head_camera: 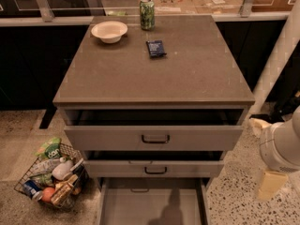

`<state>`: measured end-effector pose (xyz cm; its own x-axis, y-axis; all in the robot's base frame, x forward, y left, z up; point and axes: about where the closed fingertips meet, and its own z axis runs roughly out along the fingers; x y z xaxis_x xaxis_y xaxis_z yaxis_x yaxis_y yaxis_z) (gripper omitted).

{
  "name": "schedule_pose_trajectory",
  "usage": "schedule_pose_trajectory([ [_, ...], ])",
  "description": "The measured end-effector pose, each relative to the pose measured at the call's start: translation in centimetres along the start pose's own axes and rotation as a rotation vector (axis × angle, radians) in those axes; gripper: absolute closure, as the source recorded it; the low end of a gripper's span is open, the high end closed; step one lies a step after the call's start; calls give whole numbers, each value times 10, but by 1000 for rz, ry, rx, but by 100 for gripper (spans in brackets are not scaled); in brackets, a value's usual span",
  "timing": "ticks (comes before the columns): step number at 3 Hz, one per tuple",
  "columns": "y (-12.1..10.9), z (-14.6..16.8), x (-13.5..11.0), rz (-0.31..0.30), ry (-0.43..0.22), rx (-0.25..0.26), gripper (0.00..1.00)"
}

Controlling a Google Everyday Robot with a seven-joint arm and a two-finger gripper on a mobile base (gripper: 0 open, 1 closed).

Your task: Close bottom drawer

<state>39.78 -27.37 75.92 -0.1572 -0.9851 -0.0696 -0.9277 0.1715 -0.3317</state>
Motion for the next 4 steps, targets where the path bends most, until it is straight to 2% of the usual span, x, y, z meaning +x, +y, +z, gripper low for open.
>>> schedule_pose_trajectory([
  [1,17,42,10,-74,20,5,0],
  [2,46,74,19,-136,31,-12,0],
  [3,84,110,26,-165,14,-85,0],
  [4,109,128,29,-151,24,-167,0],
])
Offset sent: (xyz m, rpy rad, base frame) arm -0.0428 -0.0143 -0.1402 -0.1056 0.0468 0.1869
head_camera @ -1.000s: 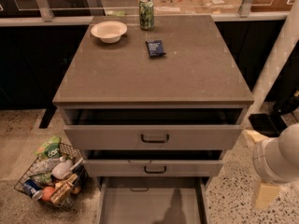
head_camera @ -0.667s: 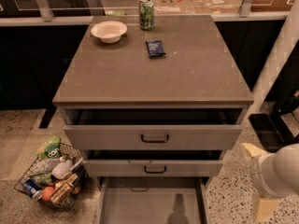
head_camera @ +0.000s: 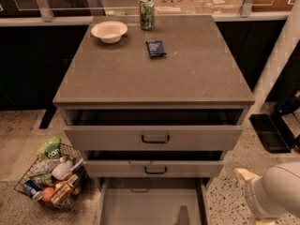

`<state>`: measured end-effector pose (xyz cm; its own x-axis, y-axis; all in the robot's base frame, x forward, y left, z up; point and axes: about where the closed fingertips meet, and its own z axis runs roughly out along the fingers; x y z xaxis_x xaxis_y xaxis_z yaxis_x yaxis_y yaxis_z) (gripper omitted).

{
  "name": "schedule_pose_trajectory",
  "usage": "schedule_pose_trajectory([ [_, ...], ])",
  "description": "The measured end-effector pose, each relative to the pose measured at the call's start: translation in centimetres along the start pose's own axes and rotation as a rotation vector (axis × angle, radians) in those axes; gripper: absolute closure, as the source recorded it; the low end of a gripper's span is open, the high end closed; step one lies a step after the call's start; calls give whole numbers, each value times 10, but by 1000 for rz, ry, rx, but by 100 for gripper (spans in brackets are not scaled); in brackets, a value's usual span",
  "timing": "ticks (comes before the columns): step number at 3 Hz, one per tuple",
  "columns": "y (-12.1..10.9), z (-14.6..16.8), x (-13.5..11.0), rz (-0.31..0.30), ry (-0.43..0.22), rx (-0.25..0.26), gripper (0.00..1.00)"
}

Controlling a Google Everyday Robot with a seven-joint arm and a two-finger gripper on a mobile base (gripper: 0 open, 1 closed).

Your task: Close bottom drawer

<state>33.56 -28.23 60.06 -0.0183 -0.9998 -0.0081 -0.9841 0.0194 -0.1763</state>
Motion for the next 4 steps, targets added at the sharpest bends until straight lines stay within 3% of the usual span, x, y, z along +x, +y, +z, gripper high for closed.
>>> schedule_pose_trajectory([
  [1,-3,4,0,0,-6,-4,0],
  [2,-8,32,2,11,-40,-29,0],
  [4,9,94,-1,2,-110,-49,0],
])
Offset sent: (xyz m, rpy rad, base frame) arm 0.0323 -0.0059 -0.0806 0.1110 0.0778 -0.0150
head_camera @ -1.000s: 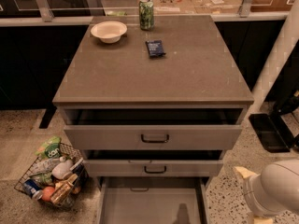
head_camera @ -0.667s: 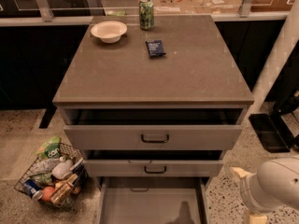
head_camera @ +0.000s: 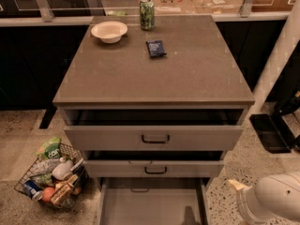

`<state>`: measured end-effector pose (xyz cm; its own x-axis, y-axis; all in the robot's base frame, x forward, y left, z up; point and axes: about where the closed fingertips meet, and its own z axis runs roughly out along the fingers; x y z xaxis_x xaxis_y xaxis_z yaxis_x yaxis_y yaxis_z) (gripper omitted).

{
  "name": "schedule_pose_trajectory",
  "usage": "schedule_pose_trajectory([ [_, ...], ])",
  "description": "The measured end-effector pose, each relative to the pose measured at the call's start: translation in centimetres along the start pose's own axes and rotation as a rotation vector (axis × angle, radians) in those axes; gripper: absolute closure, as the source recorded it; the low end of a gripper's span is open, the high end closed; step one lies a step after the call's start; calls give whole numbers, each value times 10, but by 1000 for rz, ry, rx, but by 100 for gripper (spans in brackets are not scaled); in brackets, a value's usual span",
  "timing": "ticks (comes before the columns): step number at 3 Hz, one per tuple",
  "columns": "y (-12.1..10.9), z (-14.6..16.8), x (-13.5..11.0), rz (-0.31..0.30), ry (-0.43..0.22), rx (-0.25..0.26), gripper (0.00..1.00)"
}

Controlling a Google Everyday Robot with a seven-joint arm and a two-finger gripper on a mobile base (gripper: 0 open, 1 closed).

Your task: Close bottom drawer

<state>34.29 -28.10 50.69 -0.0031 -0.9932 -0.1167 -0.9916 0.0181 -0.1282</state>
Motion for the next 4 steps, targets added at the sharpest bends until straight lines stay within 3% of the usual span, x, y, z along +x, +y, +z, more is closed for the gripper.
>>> schedule_pose_trajectory([
  [2,37,43,-6,-56,-17,-25,0],
  [3,56,80,-8,-103,22,-34,0],
  [4,56,80,-8,-103,22,-34,0],
])
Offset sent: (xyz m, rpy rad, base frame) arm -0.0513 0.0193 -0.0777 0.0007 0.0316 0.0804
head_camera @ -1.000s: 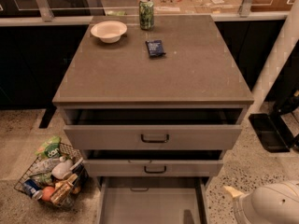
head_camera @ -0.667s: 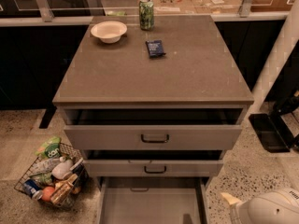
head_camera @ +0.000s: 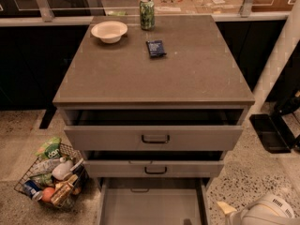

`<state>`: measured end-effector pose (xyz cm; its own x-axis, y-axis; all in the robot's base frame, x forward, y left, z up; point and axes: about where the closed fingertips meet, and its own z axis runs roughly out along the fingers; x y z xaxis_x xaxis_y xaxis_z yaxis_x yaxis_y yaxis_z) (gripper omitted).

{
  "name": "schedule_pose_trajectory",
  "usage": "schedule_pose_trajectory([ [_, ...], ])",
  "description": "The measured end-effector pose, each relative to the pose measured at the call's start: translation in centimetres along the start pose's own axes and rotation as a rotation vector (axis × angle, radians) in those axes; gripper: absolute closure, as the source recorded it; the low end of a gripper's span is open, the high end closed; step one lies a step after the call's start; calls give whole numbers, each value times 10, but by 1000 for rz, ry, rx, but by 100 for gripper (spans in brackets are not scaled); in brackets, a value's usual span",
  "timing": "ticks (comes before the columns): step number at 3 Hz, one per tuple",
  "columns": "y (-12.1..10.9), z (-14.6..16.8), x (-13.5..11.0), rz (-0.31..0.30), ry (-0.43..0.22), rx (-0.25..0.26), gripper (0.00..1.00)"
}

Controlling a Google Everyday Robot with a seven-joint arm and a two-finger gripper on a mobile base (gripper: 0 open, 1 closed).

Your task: Close bottom drawer

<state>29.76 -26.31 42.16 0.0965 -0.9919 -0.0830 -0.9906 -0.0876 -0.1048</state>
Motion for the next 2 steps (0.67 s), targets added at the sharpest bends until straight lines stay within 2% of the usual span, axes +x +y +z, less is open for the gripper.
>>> schedule_pose_trajectory([
  [1,-2,12,-4,1,-13,-10,0],
  [2,8,36,-9,7,-40,-31,0],
])
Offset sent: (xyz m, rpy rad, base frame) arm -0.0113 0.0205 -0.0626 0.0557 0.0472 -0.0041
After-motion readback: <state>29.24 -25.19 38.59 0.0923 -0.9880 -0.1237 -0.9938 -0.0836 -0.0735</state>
